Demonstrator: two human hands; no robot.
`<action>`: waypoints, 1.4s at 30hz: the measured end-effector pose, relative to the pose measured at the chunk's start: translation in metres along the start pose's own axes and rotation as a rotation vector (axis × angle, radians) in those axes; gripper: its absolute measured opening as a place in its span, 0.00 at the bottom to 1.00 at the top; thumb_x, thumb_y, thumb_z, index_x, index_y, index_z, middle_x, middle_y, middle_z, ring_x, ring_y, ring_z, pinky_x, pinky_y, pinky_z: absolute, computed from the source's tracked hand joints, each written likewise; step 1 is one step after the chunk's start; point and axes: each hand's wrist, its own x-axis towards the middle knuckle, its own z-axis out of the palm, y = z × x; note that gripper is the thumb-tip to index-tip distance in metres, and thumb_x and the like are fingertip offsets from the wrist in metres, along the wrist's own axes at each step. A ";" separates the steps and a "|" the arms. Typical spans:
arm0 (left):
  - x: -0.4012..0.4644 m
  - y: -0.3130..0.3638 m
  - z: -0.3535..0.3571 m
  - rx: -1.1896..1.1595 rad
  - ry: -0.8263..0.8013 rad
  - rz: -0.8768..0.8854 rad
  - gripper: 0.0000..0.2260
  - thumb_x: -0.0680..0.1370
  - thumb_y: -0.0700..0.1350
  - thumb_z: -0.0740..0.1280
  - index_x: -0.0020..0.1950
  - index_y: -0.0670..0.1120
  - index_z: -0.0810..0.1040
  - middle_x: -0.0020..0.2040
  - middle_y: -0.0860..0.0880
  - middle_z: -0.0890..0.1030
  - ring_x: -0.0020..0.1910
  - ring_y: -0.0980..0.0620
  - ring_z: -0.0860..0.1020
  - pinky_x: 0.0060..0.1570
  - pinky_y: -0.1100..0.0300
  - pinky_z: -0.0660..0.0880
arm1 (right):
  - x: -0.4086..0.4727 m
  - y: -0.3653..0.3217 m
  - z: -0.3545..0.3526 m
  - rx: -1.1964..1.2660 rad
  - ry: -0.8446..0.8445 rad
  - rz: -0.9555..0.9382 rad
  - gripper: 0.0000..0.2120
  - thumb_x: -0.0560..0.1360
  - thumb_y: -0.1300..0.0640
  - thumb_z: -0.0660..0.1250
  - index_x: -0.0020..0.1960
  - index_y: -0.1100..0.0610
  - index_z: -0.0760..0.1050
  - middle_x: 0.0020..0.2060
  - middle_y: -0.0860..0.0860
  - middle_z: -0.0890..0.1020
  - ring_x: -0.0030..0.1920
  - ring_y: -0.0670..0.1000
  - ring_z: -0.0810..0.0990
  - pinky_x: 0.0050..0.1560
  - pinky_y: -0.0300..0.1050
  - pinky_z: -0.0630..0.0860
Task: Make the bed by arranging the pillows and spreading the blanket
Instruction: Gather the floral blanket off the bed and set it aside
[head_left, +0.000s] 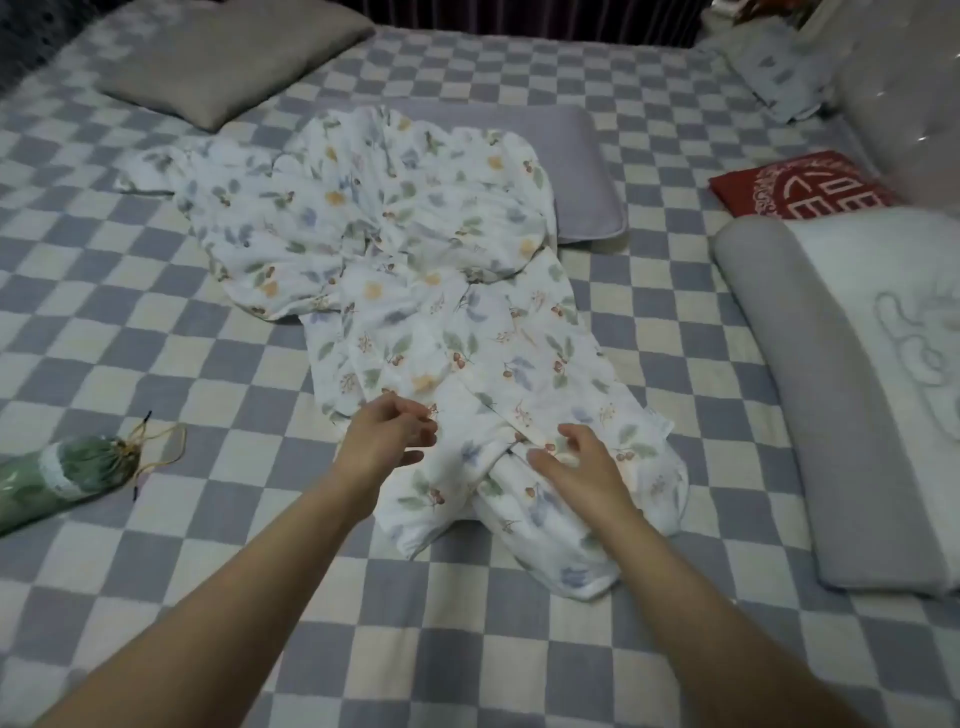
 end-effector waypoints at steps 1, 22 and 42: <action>0.005 -0.002 0.000 0.013 0.012 0.006 0.08 0.76 0.33 0.59 0.42 0.44 0.74 0.41 0.45 0.80 0.41 0.48 0.79 0.50 0.52 0.76 | 0.010 0.001 0.007 -0.113 -0.016 -0.008 0.36 0.70 0.44 0.69 0.72 0.51 0.59 0.69 0.50 0.65 0.69 0.51 0.64 0.67 0.48 0.63; 0.048 -0.008 0.049 -0.121 -0.067 -0.295 0.47 0.65 0.64 0.71 0.75 0.49 0.50 0.71 0.45 0.63 0.68 0.40 0.67 0.57 0.38 0.73 | 0.021 -0.014 -0.008 0.355 -0.038 -0.026 0.12 0.77 0.62 0.60 0.43 0.48 0.78 0.46 0.49 0.82 0.46 0.47 0.79 0.51 0.44 0.76; -0.100 0.096 0.041 0.443 -0.067 0.970 0.06 0.62 0.35 0.59 0.34 0.37 0.74 0.32 0.39 0.78 0.34 0.48 0.77 0.33 0.56 0.72 | -0.090 -0.071 -0.085 1.094 -0.592 0.159 0.34 0.60 0.35 0.71 0.57 0.56 0.80 0.56 0.61 0.81 0.53 0.61 0.80 0.48 0.63 0.77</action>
